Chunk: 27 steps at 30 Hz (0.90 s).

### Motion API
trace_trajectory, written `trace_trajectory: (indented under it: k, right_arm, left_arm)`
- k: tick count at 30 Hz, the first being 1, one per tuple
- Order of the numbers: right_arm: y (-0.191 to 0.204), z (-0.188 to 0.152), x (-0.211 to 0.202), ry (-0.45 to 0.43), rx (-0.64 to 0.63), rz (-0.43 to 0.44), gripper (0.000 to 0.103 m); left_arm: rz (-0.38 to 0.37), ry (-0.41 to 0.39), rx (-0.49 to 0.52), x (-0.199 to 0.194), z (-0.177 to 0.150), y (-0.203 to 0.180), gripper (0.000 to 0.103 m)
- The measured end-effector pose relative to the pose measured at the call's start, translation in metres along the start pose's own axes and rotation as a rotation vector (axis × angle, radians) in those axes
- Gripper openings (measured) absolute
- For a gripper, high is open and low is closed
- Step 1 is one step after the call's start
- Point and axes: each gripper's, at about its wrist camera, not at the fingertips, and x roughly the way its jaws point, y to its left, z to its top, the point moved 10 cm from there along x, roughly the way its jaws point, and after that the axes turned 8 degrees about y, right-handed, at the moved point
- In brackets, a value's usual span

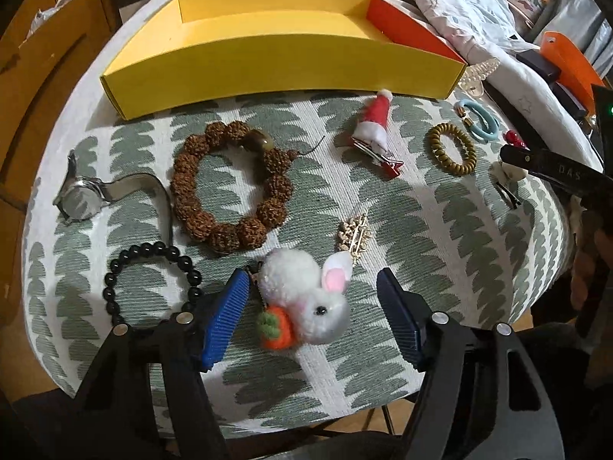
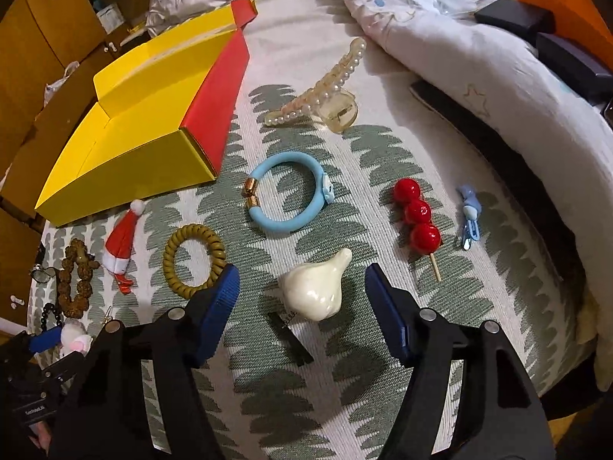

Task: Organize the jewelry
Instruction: 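Grasp the white bunny pompom with the left tool while the right tool grasps the white bulb ornament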

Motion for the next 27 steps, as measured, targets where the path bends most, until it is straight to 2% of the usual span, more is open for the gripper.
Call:
trace_trajectory:
  k: [11, 16, 17, 25, 27]
  right_arm:
    - [-0.004, -0.004, 0.005, 0.017, 0.006, 0.007, 0.068]
    - [-0.005, -0.006, 0.009, 0.038, 0.006, 0.017, 0.054]
    - [-0.006, -0.006, 0.011, 0.041, 0.006, 0.012, 0.051]
    - [-0.006, -0.005, 0.017, 0.052, 0.006, -0.002, 0.049]
    - [-0.006, -0.005, 0.018, 0.050, 0.001, -0.016, 0.043]
  left_arm:
    - [0.026, 0.021, 0.001, 0.011, 0.000, -0.005, 0.069]
    - [0.057, 0.008, 0.016, 0.011, -0.002, -0.006, 0.058]
    - [0.059, 0.007, 0.018, 0.011, -0.002, -0.006, 0.054]
    - [0.099, 0.002, 0.037, 0.013, -0.005, -0.006, 0.051]
    - [0.101, 0.001, 0.039, 0.012, -0.006, -0.004, 0.049]
